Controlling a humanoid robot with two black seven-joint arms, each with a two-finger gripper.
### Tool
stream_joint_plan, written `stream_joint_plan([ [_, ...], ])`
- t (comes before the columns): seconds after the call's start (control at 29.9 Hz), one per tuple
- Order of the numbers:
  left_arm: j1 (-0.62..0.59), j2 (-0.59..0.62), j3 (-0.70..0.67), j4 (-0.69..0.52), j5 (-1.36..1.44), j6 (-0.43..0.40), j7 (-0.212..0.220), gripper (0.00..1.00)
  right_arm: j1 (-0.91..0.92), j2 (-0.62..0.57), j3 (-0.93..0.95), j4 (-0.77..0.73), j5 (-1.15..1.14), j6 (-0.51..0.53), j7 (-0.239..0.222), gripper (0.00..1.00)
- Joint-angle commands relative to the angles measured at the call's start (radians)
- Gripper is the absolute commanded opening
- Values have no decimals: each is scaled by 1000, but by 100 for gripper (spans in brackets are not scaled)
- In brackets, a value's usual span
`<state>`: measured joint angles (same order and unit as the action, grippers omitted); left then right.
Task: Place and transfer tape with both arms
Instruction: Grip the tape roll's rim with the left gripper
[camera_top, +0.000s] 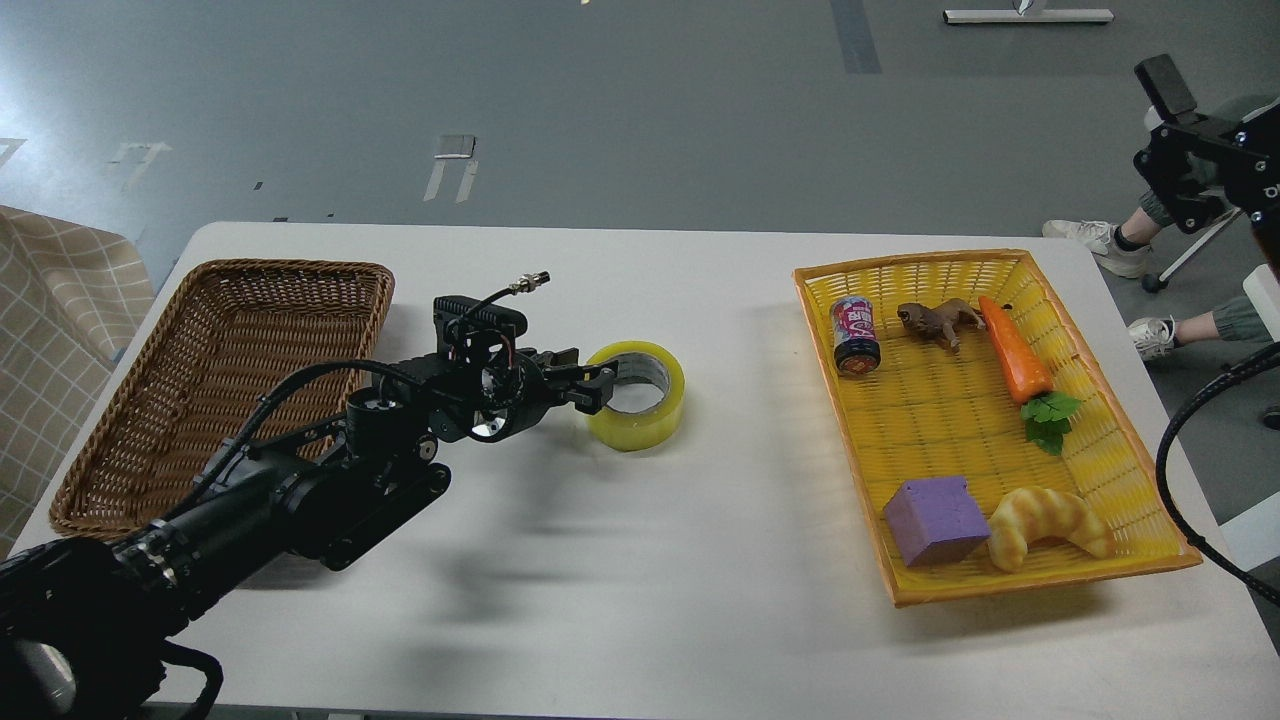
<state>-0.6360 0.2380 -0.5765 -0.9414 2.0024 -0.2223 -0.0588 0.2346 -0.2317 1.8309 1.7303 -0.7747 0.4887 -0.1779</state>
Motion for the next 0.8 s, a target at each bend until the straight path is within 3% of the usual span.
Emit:
stream_joint_plan([
  [0.0,4,-2,27,-14,2,1,-3,63,-9,-1,10,2,0,0,0,100],
  [0.3,-8,4,27,-17,-1,5,-3,61,-9,-15,19,0,2,0,0,100],
  [0.4,-8,9,27,-17,1,5,-3,44,-9,-15,19,0,0,0,3,100],
  [0.5,-5,23,27,-17,1,5,-1,34,-9,-15,27,0,0,0,5,100],
  [0.77,-5,33,29,-19,4,5,-1,32,-14,-15,48,0,-2,0,8,100],
])
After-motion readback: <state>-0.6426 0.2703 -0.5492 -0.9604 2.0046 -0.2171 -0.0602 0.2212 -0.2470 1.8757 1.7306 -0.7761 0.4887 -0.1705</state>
